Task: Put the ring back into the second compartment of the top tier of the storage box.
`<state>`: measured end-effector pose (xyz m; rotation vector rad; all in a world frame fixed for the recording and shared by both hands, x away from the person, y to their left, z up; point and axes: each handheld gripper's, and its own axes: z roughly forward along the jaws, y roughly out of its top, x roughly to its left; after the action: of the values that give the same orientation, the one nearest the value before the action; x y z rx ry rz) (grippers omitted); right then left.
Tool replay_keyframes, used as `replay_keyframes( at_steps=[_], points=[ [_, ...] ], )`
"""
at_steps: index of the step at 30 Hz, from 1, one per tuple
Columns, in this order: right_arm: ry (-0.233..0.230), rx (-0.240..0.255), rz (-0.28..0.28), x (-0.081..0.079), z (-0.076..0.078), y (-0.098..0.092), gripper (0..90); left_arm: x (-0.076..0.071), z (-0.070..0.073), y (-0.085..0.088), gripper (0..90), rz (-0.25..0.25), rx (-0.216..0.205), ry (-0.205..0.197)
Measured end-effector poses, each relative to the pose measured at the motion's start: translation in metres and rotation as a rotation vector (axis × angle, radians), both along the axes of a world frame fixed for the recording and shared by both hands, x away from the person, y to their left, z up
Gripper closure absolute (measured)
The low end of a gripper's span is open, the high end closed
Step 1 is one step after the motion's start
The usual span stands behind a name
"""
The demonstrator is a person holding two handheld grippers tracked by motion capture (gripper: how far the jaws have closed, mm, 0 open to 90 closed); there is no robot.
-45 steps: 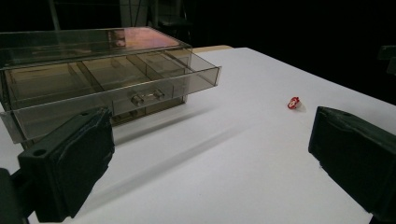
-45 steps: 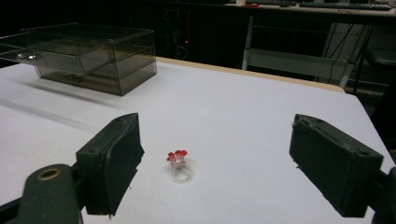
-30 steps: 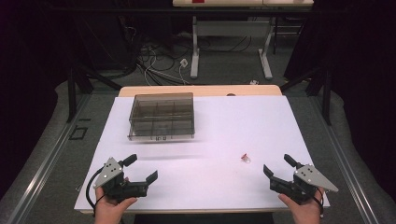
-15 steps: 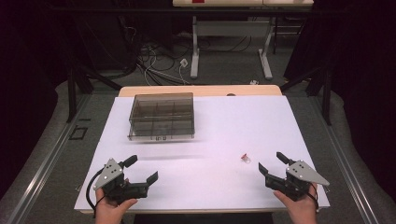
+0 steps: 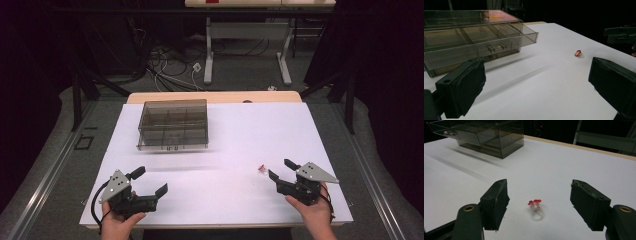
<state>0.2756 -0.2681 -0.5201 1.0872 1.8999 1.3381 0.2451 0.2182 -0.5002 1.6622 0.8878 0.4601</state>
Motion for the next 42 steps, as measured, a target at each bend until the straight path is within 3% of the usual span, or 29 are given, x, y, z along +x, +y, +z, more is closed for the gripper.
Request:
replay_keyframes(
  at_steps=[14, 19, 27, 42],
  points=[
    [-0.014, -0.034, 0.044, 0.023, -0.003, 0.015, 30.0, 0.001, -0.001, 0.001, 0.3, 0.007, 0.000, 0.004],
    [0.044, -0.034, 0.040, 0.032, -0.007, 0.020, 31.8, 0.001, -0.001, 0.002, 0.3, 0.009, 0.009, 0.001],
    [0.079, -0.065, 0.040, 0.042, -0.013, 0.028, 34.9, 0.001, -0.002, 0.003, 0.3, 0.003, 0.004, 0.004],
    [0.169, -0.064, 0.033, 0.055, -0.022, 0.032, 42.2, 0.001, -0.002, 0.003, 0.3, -0.008, 0.013, -0.002]
  ],
)
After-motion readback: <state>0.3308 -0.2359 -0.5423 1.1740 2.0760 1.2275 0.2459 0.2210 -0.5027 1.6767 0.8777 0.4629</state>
